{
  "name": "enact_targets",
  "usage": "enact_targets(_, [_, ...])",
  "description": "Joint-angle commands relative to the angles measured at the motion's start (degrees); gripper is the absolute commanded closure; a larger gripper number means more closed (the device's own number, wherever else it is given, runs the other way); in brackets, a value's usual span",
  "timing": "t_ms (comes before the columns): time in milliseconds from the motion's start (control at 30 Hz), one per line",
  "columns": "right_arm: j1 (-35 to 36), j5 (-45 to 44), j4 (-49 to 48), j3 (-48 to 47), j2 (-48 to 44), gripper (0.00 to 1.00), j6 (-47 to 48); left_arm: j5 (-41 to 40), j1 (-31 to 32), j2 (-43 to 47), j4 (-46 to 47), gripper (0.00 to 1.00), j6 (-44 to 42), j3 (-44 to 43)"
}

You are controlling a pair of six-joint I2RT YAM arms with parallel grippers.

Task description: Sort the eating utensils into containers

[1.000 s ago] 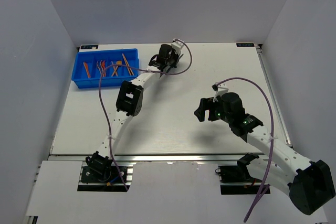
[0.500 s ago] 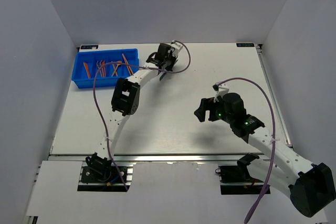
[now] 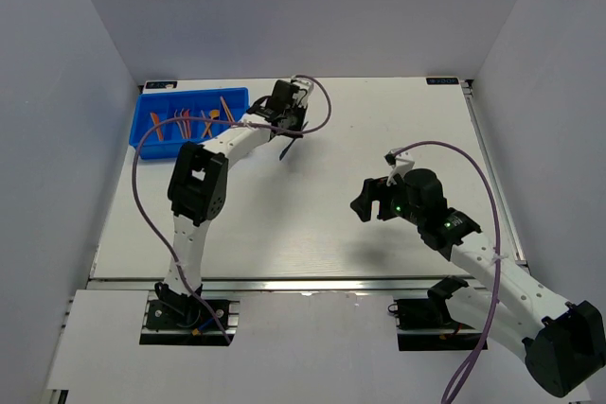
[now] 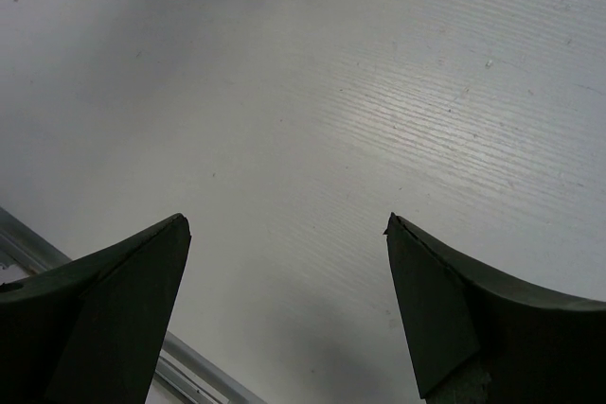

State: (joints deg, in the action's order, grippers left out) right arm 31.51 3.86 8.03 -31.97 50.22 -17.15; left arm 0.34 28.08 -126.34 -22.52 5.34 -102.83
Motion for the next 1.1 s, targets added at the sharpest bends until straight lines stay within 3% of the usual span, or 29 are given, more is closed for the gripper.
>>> enact_targets(0, [-0.2, 1.2, 0.2, -1.2, -0.6, 0.11, 0.6, -2.8, 0.4, 8.4, 3.3, 1.00, 4.3, 4.1])
enact_targets(200, [-0.2, 0.6, 1.1, -2.2, -0.1, 0.11, 1.2, -18.3, -1.0, 17.4, -0.2, 1.00, 5.5, 5.4])
enact_targets(433, [-0.2, 2.0, 1.5, -2.5, -0.9, 0.11, 1.7, -28.3, -13.8, 21.8, -0.2, 1.00, 7.7, 6.2])
enact_targets(700, [-0.2, 4.5, 1.1, -1.0, -3.7, 0.11, 1.9, -21.7, -31.2, 20.6, 11.7, 1.00, 8.6, 12.3])
enact_targets(1067, [-0.1, 6.6, -0.7, 0.4, -3.2, 0.11, 2.1, -19.2, -37.7, 9.9, 17.6, 1.00, 6.2, 5.3])
